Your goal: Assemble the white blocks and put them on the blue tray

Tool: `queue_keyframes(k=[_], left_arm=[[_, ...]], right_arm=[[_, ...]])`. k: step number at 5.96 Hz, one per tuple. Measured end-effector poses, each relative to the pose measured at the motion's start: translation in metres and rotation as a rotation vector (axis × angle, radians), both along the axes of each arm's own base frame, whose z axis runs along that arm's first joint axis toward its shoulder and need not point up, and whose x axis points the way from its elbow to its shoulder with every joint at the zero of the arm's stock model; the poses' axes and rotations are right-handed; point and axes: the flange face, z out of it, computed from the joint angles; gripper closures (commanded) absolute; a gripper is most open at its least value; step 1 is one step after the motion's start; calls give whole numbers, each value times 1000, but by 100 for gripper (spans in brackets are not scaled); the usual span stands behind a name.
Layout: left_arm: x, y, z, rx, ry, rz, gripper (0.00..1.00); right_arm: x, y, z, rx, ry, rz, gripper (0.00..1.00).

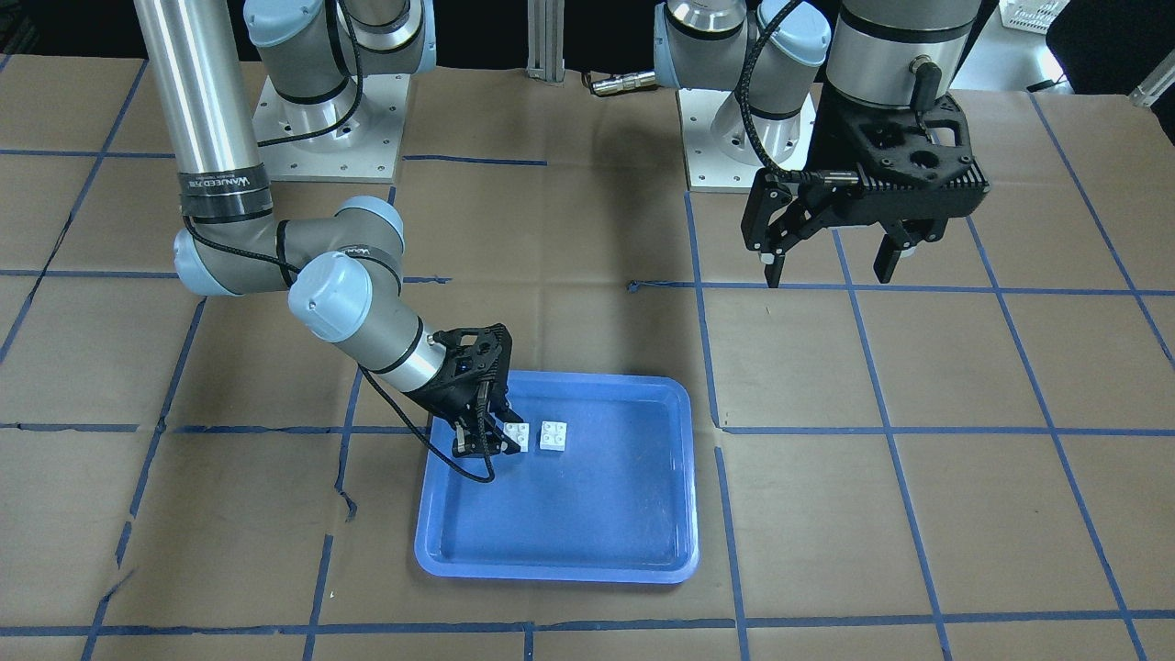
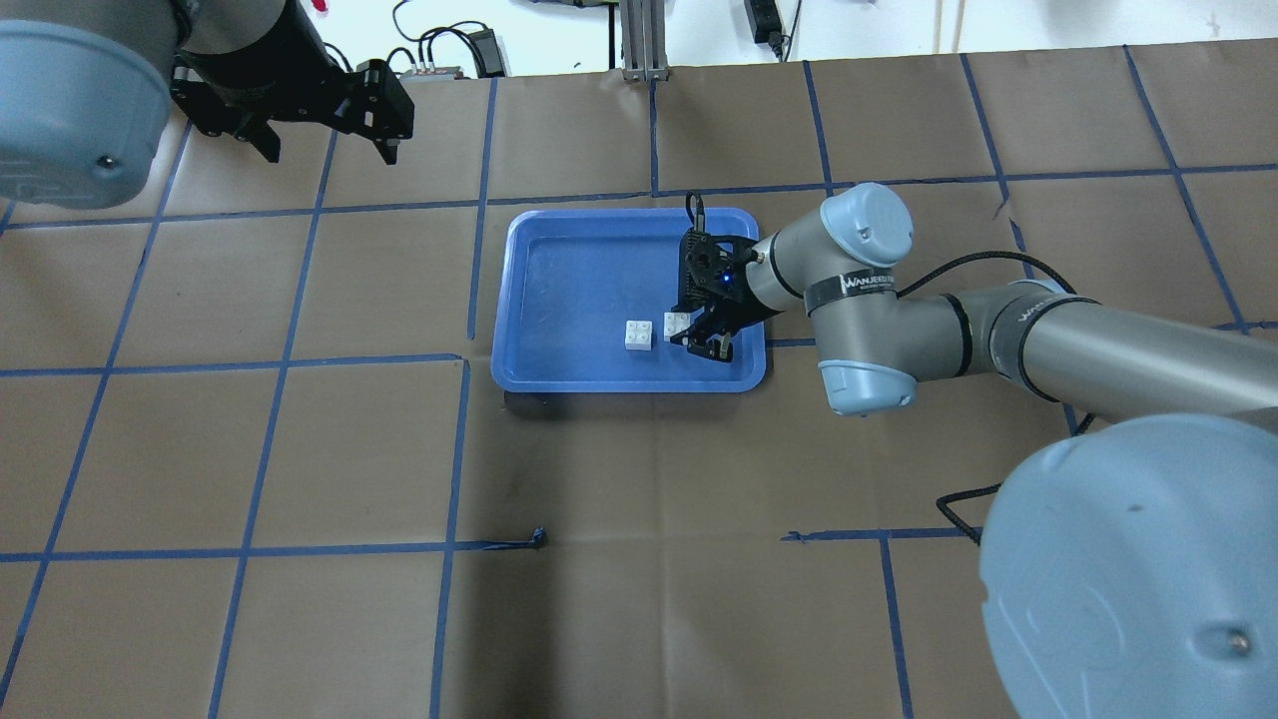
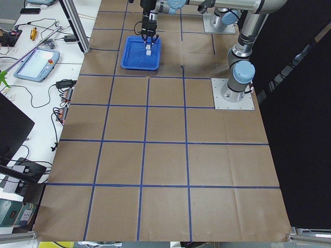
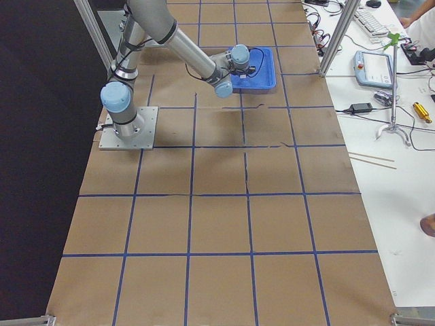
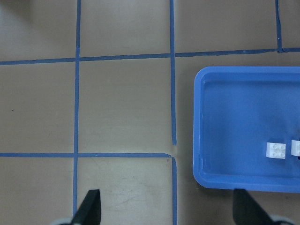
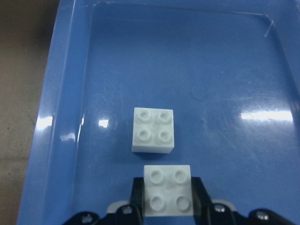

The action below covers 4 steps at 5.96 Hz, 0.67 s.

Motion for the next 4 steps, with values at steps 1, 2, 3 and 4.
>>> queue_keyframes(k=[1, 2, 3, 4], left_arm=[[2, 0, 1, -3, 0, 2, 1], [3, -1, 1, -6, 1, 2, 1], [3, -1, 1, -7, -1, -6, 1], [3, -1, 2, -7, -4, -17, 1]], right_arm=[[4, -2, -1, 3, 0, -1, 71], [8, -3, -3, 5, 5, 0, 71], [10, -3, -4, 8, 8, -4, 71], [10, -3, -4, 12, 8, -9, 71]])
